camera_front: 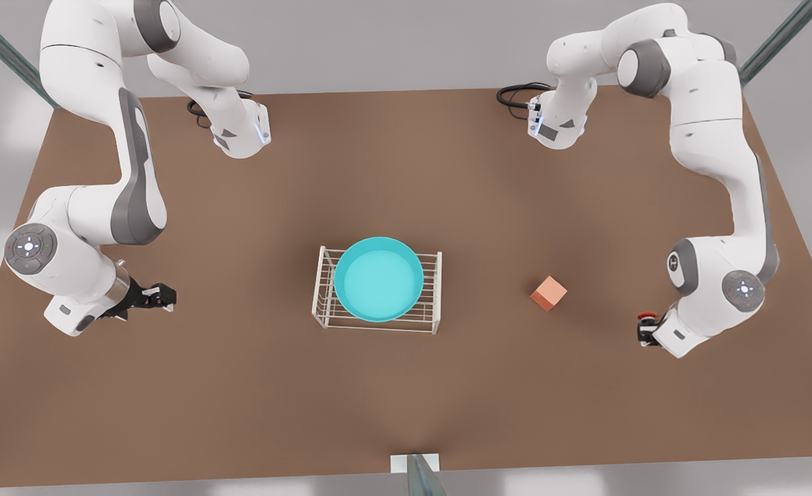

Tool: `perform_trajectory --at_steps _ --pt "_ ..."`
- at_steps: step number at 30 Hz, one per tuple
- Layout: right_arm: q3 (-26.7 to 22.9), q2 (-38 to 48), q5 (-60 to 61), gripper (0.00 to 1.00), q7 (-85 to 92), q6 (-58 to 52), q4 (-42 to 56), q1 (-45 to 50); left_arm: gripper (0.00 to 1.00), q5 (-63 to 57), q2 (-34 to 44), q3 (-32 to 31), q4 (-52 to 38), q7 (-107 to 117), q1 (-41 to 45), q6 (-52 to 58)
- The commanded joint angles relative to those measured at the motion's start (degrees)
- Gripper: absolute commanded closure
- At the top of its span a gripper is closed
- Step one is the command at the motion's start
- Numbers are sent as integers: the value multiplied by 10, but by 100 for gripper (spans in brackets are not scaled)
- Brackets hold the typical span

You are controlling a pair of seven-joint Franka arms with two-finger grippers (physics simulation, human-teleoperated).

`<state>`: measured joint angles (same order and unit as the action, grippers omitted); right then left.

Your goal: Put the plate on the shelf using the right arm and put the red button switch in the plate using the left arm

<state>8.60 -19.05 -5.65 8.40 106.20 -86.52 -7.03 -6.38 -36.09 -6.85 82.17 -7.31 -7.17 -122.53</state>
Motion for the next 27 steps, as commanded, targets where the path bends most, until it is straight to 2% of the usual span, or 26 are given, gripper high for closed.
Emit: perform_trajectory --at_steps 1,7,10,13,22,23,27 --pt "0 1 1 0 3 0 0 0 61 10 7 -32 -15 199 7 119" --pt "0 1 1 0 3 0 0 0 61 1 52 -206 -35 440 18 180" --pt "0 1 1 0 3 0 0 0 61 -24 61 -212 -49 514 85 186" --pt "0 1 -1 0 3 0 0 0 61 -24 38 -211 -117 573 151 165" --pt "-2 1 6 0 0 -27 21 -4 61 -19 -21 -214 -120 790 251 -134" --pt "-3 2 2 0 1 -76 40 -5 61 -19 -21 -215 -119 796 254 -135" --pt "1 0 -3 0 1 -76 41 -8 60 -23 -60 -214 -109 794 281 -135"
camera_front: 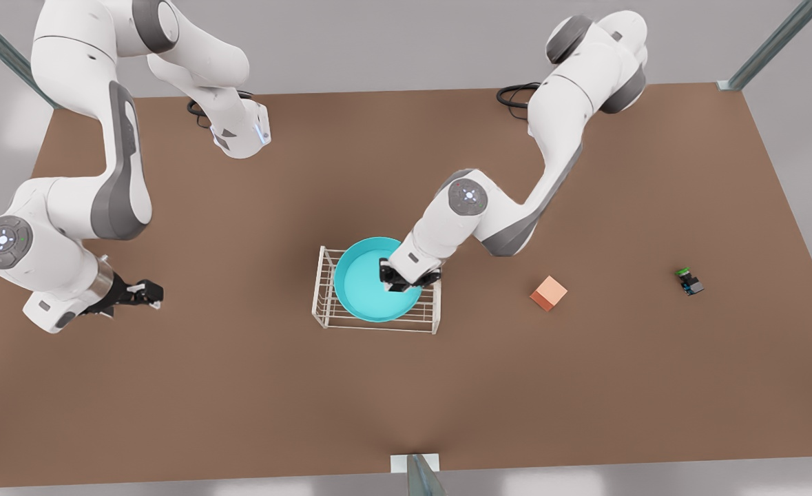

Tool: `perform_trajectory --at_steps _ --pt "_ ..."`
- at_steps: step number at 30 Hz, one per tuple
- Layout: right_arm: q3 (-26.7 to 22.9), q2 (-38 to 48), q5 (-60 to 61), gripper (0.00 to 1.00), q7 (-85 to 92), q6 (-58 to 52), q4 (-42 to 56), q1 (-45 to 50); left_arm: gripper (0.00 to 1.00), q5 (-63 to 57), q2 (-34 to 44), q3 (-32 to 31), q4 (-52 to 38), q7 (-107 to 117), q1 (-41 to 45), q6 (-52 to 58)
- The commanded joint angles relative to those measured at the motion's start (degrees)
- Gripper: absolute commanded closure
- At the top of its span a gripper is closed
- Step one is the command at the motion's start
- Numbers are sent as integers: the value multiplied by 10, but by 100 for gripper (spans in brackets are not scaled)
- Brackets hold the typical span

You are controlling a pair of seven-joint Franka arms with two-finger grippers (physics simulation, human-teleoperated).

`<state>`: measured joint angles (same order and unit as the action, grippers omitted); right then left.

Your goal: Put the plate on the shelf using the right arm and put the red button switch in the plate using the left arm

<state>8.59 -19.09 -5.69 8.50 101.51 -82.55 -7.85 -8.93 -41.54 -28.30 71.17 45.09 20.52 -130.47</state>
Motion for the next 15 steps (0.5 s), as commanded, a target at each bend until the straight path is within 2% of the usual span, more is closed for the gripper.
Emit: perform_trajectory --at_steps 1,3,4,5,8,9,10,11,12,14,15 --pt "1 0 -4 0 -1 -29 1 1 61 1 -14 0 1 269 7 -56" --pt "1 0 -3 0 -1 -32 1 -1 58 -3 -23 3 5 267 17 -56" --pt "1 0 -2 0 -1 -32 1 -1 12 -21 -23 3 14 268 19 -56" --pt "1 0 -2 0 -2 -32 0 -1 0 -24 -22 1 14 268 20 -53" --pt "0 -9 -1 0 0 -31 0 0 0 -50 -15 3 13 268 20 -38" --pt "0 -9 0 0 0 -31 0 0 0 -106 9 -1 5 250 15 53" --pt "0 -9 -1 0 0 -31 0 0 0 -109 58 1 -11 14 -19 250" --pt "0 -9 1 0 -1 -31 0 -1 0 -108 100 1 -11 -235 -95 388" --pt "0 -10 1 0 -1 -31 0 0 0 -113 119 8 -10 -250 -116 474" --pt "0 -10 -1 0 -1 -31 0 0 0 -114 120 10 -11 -253 -167 494" --pt "0 -12 0 0 1 -28 0 0 0 -117 140 14 -10 -256 -183 549"
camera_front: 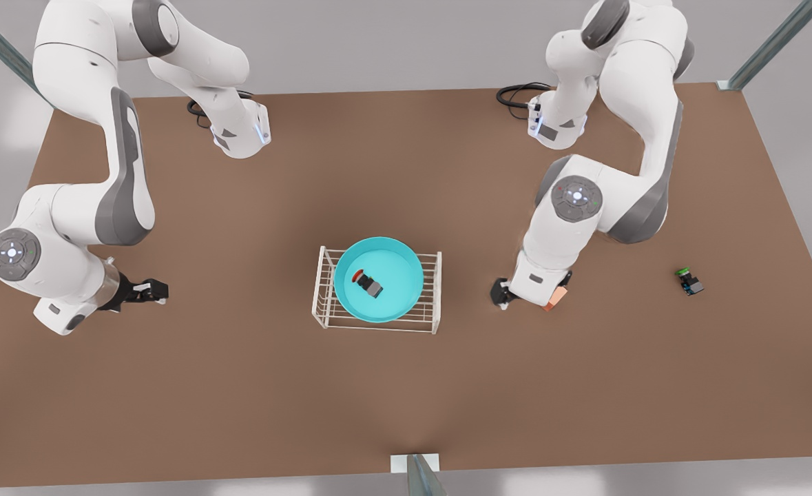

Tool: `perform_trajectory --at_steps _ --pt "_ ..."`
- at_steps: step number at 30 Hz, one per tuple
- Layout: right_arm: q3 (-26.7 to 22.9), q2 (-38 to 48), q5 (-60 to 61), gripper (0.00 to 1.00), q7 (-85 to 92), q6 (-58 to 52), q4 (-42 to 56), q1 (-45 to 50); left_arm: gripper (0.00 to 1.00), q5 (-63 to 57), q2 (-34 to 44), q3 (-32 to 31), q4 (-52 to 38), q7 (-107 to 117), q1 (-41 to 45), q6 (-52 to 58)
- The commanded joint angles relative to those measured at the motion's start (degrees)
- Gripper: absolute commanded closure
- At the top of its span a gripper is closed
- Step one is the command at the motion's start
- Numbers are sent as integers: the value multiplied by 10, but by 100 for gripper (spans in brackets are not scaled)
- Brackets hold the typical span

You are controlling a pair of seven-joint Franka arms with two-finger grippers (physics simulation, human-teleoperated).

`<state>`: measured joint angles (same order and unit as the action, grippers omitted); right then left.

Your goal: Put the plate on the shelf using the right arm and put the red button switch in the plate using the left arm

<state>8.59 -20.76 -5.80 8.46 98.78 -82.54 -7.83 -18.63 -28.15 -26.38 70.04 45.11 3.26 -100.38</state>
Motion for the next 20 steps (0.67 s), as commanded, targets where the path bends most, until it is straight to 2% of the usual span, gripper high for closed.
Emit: perform_trajectory --at_steps 1,2,3,4,5,9,12,20 --pt "0 -9 0 0 1 3 0 0 0 38 43 80 -3 -352 -17 279" --pt "-1 -9 3 0 3 3 0 -1 0 200 185 264 192 -420 49 117" --pt "-1 -9 1 0 2 3 0 -1 0 209 268 288 358 -567 25 -24" --pt "-1 -9 1 0 2 3 0 -1 0 211 220 288 255 -561 25 27" --pt "-1 -9 1 0 2 3 0 -1 0 211 201 287 220 -536 30 54" --pt "-1 -9 1 0 2 3 0 -1 0 208 201 281 215 -538 33 58" --pt "-1 -9 -1 0 2 3 0 0 0 202 200 241 214 -533 33 71" --pt "-1 -10 1 0 4 3 0 0 0 203 194 242 214 -534 33 66"
